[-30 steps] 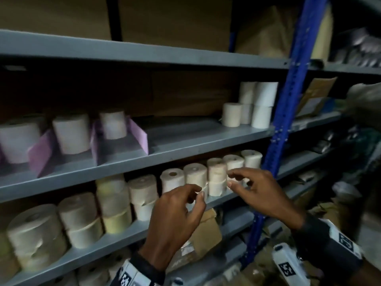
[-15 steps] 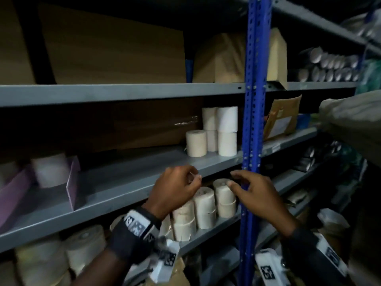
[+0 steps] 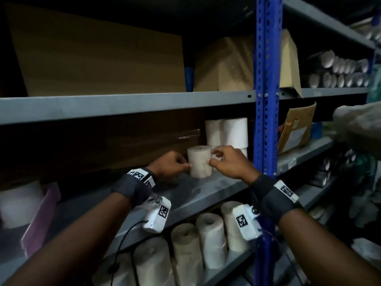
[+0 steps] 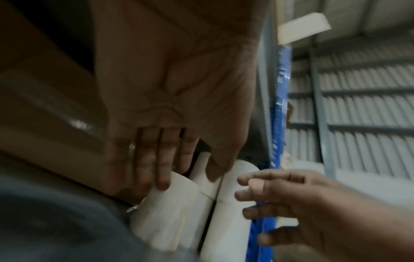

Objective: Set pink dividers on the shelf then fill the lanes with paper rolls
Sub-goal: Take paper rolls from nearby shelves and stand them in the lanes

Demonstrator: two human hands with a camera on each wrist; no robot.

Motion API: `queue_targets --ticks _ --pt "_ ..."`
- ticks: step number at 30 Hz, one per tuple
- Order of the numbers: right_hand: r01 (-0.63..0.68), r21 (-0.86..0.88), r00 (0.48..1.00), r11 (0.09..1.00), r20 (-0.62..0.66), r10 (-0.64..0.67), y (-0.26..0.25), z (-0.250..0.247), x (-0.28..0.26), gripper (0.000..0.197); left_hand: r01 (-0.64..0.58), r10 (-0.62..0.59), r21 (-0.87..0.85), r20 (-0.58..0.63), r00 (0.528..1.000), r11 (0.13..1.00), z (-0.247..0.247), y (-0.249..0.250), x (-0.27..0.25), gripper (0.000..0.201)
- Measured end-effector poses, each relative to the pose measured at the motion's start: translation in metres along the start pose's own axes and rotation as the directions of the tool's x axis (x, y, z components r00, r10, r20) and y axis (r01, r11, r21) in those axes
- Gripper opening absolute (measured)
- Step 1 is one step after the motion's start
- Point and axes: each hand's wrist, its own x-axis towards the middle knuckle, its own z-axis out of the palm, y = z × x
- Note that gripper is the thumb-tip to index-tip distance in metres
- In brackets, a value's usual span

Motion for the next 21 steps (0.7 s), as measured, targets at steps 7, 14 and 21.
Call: queue_targets --ticks 7,14,21 --pt "0.055 -0.333 0.979 0.941 0.204 0.015 0.002 0.026 0.097 0.053 0.338 -0.237 -0.236 0.372 0.898 0.911 0.007 -0.027 0.08 0.016" --pt "0.143 -0.427 0.942 0.893 0.336 0.01 0.016 0.05 0.13 0.065 0.353 -0.201 -0.271 0.461 0.864 0.896 0.013 -0.06 0.118 0.027" --pt "0.271 -0.386 0.936 0.882 0.321 -0.147 0.019 0.044 0.116 0.061 0.304 -0.171 -0.236 0.458 0.873 0.923 0.024 -0.062 0.136 0.034"
